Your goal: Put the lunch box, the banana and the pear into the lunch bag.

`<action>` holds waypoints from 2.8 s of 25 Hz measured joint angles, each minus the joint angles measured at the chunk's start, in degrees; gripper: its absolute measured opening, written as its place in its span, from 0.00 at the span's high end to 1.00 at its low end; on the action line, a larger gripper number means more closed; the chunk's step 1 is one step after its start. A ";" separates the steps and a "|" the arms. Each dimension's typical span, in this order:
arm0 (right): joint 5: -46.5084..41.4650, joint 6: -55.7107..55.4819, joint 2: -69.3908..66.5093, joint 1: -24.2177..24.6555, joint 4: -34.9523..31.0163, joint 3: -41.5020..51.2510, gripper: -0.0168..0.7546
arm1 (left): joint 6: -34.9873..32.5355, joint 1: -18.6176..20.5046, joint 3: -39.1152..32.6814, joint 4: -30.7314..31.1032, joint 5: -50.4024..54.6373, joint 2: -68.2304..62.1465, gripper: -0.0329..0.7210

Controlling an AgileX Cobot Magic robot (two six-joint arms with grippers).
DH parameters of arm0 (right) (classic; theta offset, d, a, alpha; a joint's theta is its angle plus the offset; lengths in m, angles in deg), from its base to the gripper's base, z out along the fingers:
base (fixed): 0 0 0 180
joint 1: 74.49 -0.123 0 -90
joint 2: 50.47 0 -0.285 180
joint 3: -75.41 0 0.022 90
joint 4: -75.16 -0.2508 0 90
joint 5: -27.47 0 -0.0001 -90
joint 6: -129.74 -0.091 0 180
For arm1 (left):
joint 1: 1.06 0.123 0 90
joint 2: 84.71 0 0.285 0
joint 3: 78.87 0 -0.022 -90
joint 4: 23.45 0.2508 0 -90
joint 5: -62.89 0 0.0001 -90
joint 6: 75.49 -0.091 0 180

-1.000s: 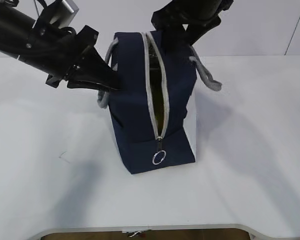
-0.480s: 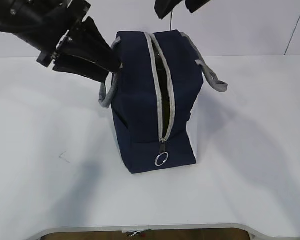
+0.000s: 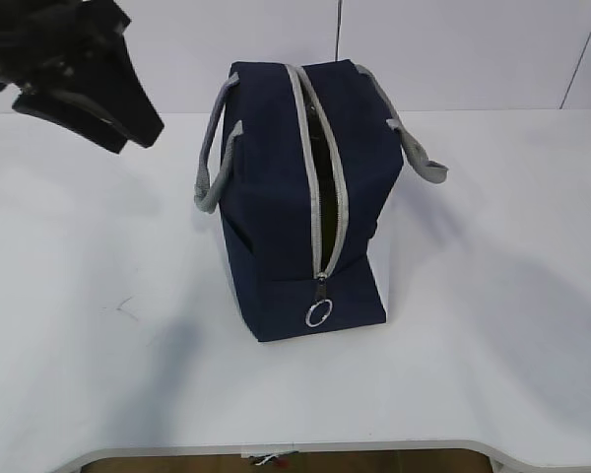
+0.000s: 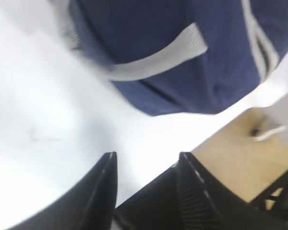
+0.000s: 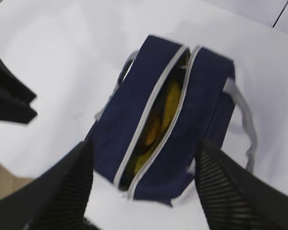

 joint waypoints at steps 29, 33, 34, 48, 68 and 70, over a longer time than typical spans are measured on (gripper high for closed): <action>50.25 3.62 27.43 -3.85 -2.67 66.18 0.51 | 3.07 -4.45 -3.04 7.10 1.15 12.90 0.54; 66.52 8.58 30.14 -7.07 -2.44 78.16 0.51 | 3.07 -4.45 -3.04 7.01 1.17 12.90 0.54; 70.64 9.40 30.28 -7.67 -2.05 80.88 0.51 | 3.07 -4.45 -3.04 7.01 1.17 12.90 0.54; 84.10 6.03 24.85 -8.43 1.80 88.56 0.51 | 4.14 -4.45 -3.04 5.40 1.27 12.90 0.57; 107.96 -29.83 2.00 -8.43 33.42 88.77 0.51 | 4.35 -4.45 -3.04 3.84 1.27 12.90 0.58; 108.27 -29.83 0.53 -8.43 31.73 88.77 0.51 | 4.35 -4.45 -3.04 3.84 1.37 12.90 0.58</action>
